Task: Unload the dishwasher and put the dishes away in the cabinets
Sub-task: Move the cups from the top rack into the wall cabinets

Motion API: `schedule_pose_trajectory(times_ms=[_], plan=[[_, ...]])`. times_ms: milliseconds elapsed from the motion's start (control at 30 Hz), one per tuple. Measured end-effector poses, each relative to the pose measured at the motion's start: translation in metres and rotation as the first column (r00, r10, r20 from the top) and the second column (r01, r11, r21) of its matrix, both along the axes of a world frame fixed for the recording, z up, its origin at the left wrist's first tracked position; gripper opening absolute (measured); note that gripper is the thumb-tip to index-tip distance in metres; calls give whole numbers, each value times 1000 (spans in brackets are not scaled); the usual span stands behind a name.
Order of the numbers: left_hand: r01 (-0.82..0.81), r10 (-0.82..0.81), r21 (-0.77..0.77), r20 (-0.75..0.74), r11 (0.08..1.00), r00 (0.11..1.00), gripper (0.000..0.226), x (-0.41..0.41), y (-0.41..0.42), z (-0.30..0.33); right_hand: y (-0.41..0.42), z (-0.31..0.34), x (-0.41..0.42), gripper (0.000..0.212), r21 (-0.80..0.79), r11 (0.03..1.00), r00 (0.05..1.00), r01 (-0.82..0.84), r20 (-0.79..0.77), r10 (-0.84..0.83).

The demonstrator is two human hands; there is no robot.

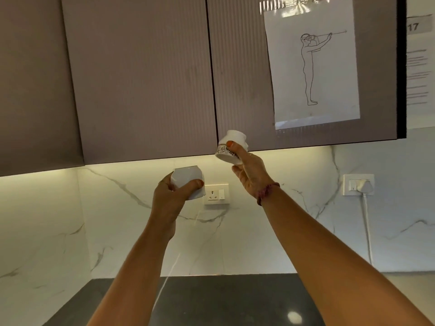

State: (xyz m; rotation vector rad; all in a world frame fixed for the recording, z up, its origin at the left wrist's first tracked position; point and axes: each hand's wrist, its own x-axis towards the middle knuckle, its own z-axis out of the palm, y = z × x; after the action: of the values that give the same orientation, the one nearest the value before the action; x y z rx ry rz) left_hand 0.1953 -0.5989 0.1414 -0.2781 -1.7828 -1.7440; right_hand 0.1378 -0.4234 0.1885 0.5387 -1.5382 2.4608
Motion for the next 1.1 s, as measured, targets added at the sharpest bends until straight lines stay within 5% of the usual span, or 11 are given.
schedule_pose_trajectory(times_ms=[200,333,567,767,1000,1100], plan=[[96,-96,6,9,995,995,37,-5,-16,-4,-14,18,-10,29,-117,990,996,81,49,-76],[126,-126,-11,0,992,992,36,-3,-19,-10,-18,19,-10,51,-126,987,993,103,64,-96],[147,-147,-54,19,988,989,39,8,-20,-25,-12,-2,15,43,-159,984,996,87,17,-85],[173,-171,-34,41,984,984,47,34,3,-35,8,-8,93,12,-184,982,998,31,-40,-38],[203,-202,-10,59,979,978,56,98,49,-37,41,-14,186,27,-271,963,995,-4,-92,-22],[242,-241,2,72,970,968,59,131,61,-43,57,-16,219,51,-367,929,994,-43,-111,2]])
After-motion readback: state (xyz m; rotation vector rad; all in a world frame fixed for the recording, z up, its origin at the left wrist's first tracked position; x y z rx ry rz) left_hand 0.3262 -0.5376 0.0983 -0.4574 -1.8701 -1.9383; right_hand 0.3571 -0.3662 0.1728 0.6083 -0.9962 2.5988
